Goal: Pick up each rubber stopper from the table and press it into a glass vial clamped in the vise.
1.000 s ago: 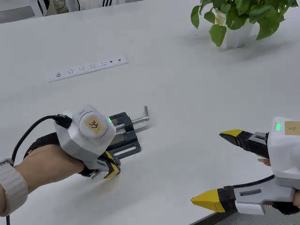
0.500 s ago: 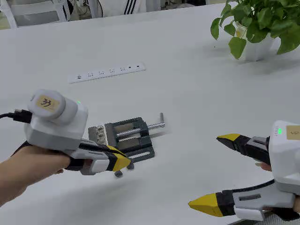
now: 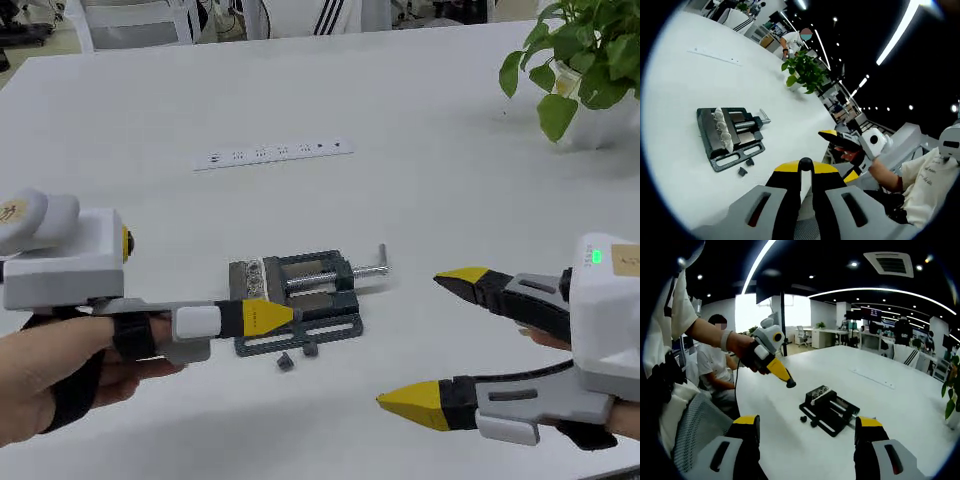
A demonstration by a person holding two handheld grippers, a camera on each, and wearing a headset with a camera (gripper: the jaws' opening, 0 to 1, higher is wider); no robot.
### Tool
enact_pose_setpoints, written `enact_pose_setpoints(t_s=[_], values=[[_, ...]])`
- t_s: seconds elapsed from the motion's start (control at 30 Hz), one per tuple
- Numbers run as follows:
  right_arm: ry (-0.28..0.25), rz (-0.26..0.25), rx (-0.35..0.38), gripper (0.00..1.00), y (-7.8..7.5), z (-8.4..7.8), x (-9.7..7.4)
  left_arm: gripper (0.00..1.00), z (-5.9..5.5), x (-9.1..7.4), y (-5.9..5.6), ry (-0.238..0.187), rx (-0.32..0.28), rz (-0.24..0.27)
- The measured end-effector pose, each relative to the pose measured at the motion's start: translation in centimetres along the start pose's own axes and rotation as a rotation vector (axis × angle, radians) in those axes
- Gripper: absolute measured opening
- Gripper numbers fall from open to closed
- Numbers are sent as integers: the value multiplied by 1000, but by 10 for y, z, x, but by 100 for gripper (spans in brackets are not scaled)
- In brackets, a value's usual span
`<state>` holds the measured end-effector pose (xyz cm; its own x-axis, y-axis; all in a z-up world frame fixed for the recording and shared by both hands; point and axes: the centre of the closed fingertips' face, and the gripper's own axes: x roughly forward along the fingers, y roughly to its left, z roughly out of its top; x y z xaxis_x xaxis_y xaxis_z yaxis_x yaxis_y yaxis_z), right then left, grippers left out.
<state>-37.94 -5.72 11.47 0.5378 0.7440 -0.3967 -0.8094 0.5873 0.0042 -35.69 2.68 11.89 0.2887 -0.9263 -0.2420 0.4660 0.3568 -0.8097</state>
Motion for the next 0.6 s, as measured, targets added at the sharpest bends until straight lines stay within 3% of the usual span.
enact_pose_setpoints(t_s=[0.17, 0.27, 0.6], values=[[-79, 17, -48, 62, 10, 28, 8, 3, 6, -4, -12, -74, -110, -62], [-115, 25, -67, 57, 14, 40, 14, 3, 4, -4, -14, -75, -121, -69], [-191, 54, -137, 38, 27, 63, 26, 3, 12, -3, -42, -156, -292, -215]])
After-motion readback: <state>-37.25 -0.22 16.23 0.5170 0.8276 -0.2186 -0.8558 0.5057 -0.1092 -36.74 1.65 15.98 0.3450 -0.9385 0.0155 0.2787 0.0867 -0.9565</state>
